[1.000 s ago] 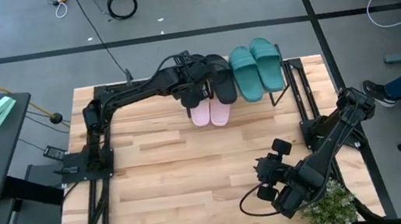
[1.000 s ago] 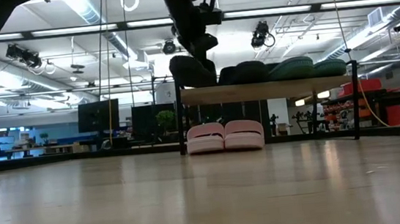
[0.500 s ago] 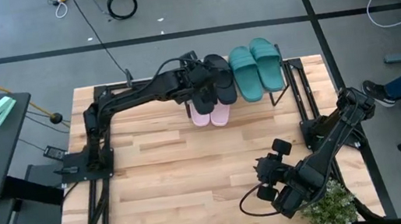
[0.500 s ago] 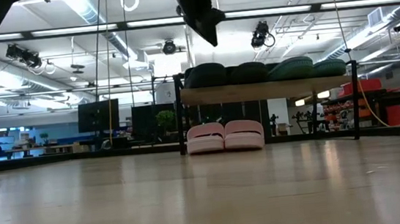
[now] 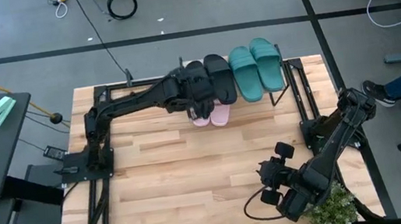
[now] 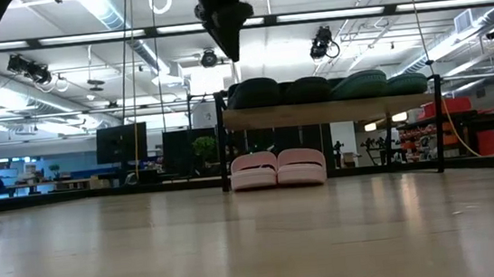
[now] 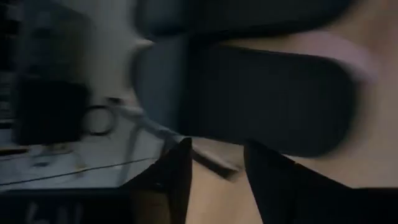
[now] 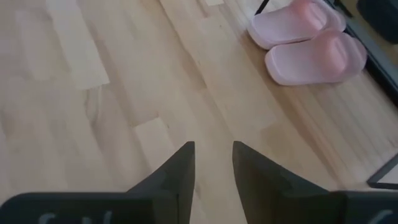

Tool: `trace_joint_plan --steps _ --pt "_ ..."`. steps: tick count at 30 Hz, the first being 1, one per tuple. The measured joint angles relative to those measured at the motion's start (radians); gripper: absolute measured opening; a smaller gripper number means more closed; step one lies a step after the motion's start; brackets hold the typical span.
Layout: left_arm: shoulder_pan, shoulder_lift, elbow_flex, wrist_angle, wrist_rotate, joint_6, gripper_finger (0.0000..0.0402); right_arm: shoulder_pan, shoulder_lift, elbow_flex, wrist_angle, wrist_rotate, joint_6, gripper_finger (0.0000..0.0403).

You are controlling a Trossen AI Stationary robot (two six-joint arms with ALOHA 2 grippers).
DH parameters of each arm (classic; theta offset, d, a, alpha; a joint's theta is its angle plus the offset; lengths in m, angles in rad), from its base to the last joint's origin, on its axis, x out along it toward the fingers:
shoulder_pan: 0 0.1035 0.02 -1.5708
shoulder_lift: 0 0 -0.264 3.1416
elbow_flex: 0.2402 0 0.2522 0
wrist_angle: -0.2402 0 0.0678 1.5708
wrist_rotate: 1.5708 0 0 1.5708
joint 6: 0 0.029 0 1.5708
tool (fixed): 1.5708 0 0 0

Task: Pick and place slides into the shelf
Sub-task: Put the black slides on the shelf

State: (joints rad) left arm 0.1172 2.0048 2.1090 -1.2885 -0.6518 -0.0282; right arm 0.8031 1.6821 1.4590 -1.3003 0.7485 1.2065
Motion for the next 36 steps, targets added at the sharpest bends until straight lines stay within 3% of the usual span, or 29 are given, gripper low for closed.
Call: trace_joint_plan --steps 5,9,15,23,31,36 --pt "-0.056 0.0 -0.01 0.035 0.268 0.009 0.0081 0.038 0.0 0.0 0.001 -0.005 0.032 0.0101" --pt "-0.086 0.0 -0.033 0.035 0.303 0.009 0.0011 0.078 -0.011 0.0 0.0 -0.101 0.055 0.0067" --pt "-0.085 0.0 -0.122 0.07 0.342 -0.008 0.0005 0.19 -0.055 0.0 -0.007 -0.096 0.189 0.0007" --pt "-0.069 0.001 -0.237 0.285 0.345 0.03 0.0004 0.307 -0.088 0.0 -0.035 0.014 0.268 0.0008" --pt "-0.015 0.001 -0.252 0.313 0.352 0.04 0.0004 0.354 -0.116 0.0 -0.042 0.105 0.268 0.0011" --pt "0.046 0.001 -0.252 0.312 0.352 0.039 0.0004 0.359 -0.116 0.0 -0.042 0.11 0.268 0.0008"
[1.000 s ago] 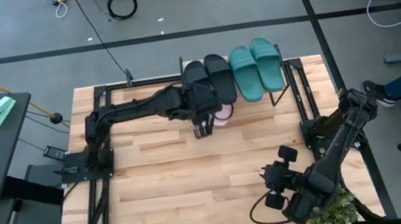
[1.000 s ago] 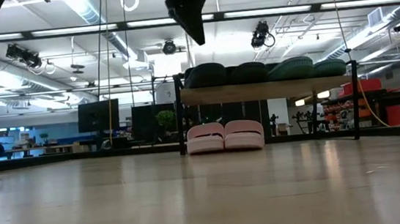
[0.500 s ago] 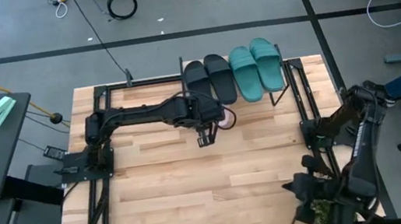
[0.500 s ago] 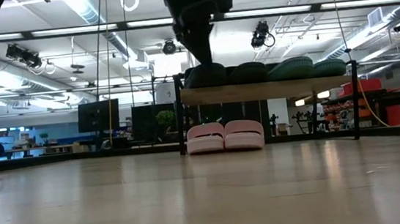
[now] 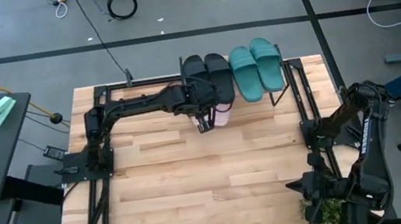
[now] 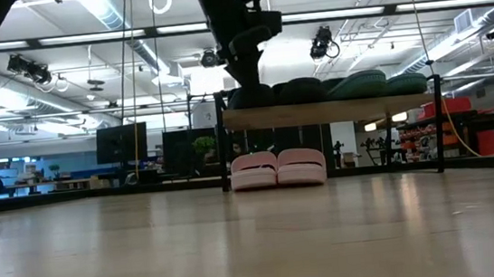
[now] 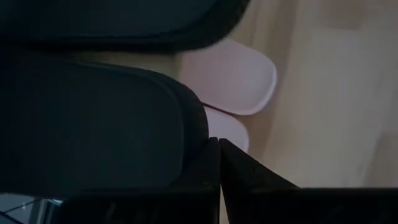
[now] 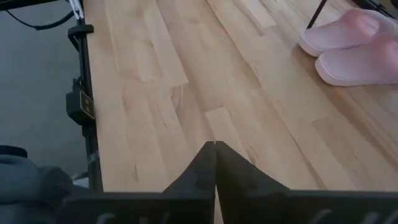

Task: Pick and place slides into the shelf
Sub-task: Put the black slides on the shelf, then return to Home Position

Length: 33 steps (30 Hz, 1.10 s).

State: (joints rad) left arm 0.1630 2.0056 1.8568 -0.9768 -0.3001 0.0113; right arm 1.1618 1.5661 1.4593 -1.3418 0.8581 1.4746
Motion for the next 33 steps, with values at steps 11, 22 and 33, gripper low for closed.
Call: trace_joint_plan --steps 11,22,33 --pt "0.027 0.0 0.0 0.005 0.074 -0.04 0.0006 0.0 0.0 0.0 0.001 0.0 -0.001 0.001" --pt "-0.171 0.0 0.019 -0.071 0.163 -0.111 0.0011 0.0 0.0 0.0 0.003 0.0 -0.002 0.0008" --pt "-0.385 -0.028 0.243 -0.446 0.161 -0.314 0.0032 0.0 0.0 0.0 0.004 -0.009 -0.052 0.0013"
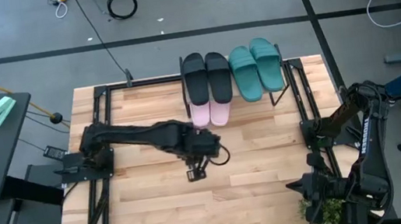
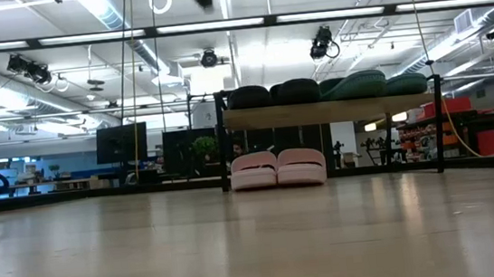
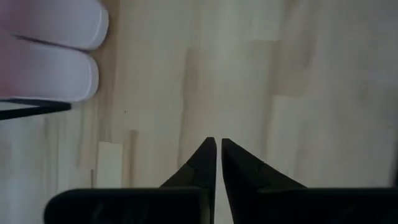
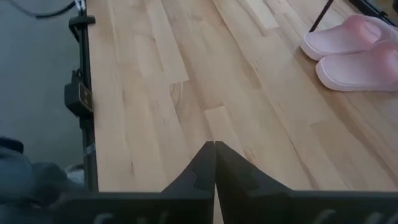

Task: Pick and place slides into the shelf
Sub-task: Return to Home Position

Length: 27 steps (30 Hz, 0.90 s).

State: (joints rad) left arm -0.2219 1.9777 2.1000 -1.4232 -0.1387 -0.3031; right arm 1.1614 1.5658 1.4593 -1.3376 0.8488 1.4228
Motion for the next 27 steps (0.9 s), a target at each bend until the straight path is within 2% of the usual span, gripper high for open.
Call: trace_joint_plan --steps 8,13,15,19,22,25,27 --pt "-0.08 -0.091 0.257 -0.124 -0.005 0.0 0.0014 -0.008 0.0 0.0 0.008 -0.009 -0.053 0.0021" --pt "-0.083 -0.261 0.232 -0.132 -0.024 0.03 0.0006 -0.054 -0.045 0.0 -0.01 -0.009 -0.001 0.0019" --pt "-0.078 -0.32 0.231 -0.141 -0.064 0.027 0.0008 -0.082 -0.083 0.001 -0.007 0.035 0.018 0.0019" --pt "-0.054 -0.447 0.231 -0.144 -0.128 0.013 0.0022 -0.138 -0.128 0.001 0.01 0.171 -0.197 0.0019" --pt "-0.025 -0.536 0.231 -0.147 -0.13 -0.074 0.0028 -0.191 -0.205 0.001 0.01 0.259 -0.312 0.0019" --pt "-0.012 -0.617 0.231 -0.147 -0.131 -0.08 0.0028 -0.255 -0.307 0.001 0.032 0.269 -0.387 0.0019" --pt "-0.012 -0.667 0.23 -0.147 -0.13 -0.072 0.0023 -0.299 -0.377 0.001 0.092 0.264 -0.492 0.0019"
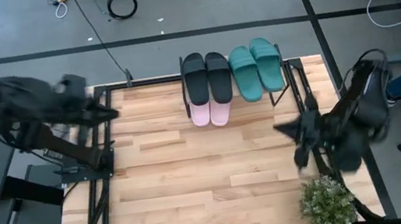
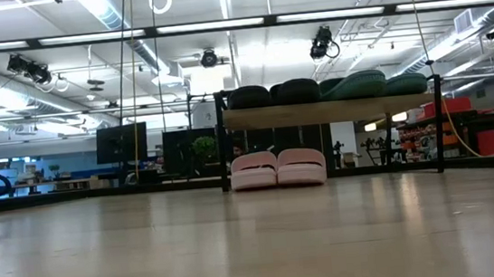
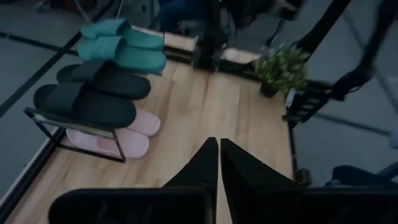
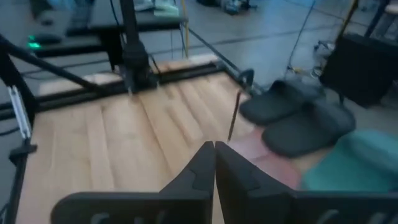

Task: Pick and place slides into the shelf
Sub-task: Return to Home Position

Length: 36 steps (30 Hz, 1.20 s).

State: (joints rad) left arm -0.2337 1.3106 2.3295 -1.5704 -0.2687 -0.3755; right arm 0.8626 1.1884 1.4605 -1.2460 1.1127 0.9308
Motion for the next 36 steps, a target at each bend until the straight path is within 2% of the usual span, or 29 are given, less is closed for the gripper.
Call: trace_joint_plan --steps 2,5,9,12,15,20,25,28,31,36 --pt "0.0 -0.049 -0.024 -0.001 0.002 -0.006 0.0017 -0.04 -0.061 0.0 0.09 -0.039 -0.151 0.0019" --pt "0.0 -0.121 -0.133 0.041 -0.002 -0.006 0.0008 -0.095 -0.125 -0.027 0.278 -0.173 -0.396 0.0019" --pt "0.0 -0.24 -0.425 0.302 0.03 0.09 0.0006 -0.172 -0.202 -0.18 0.619 -0.436 -0.702 0.0019" --pt "0.0 -0.348 -0.701 0.574 0.133 0.169 0.0015 -0.241 -0.262 -0.346 0.88 -0.623 -0.841 0.0019" --pt "0.0 -0.46 -0.968 0.8 0.227 0.191 0.0023 -0.294 -0.319 -0.517 1.024 -0.694 -0.812 0.0019" --pt "0.026 -0.628 -1.369 0.991 0.228 0.081 0.0026 -0.36 -0.403 -0.837 1.307 -0.693 -0.733 0.0019" --pt "0.03 -0.822 -1.712 1.345 0.23 0.043 0.0013 -0.386 -0.478 -1.083 1.631 -0.697 -0.746 0.0019" --pt "0.028 -0.904 -1.849 1.456 0.24 0.031 0.0007 -0.397 -0.51 -1.173 1.741 -0.741 -0.748 0.0019" --pt "0.028 -0.955 -1.95 1.498 0.243 0.011 0.0006 -0.399 -0.535 -1.227 1.76 -0.825 -0.717 0.0019" --pt "0.034 -1.018 -2.07 1.576 0.244 -0.014 0.0021 -0.408 -0.542 -1.306 1.825 -0.823 -0.687 0.0019"
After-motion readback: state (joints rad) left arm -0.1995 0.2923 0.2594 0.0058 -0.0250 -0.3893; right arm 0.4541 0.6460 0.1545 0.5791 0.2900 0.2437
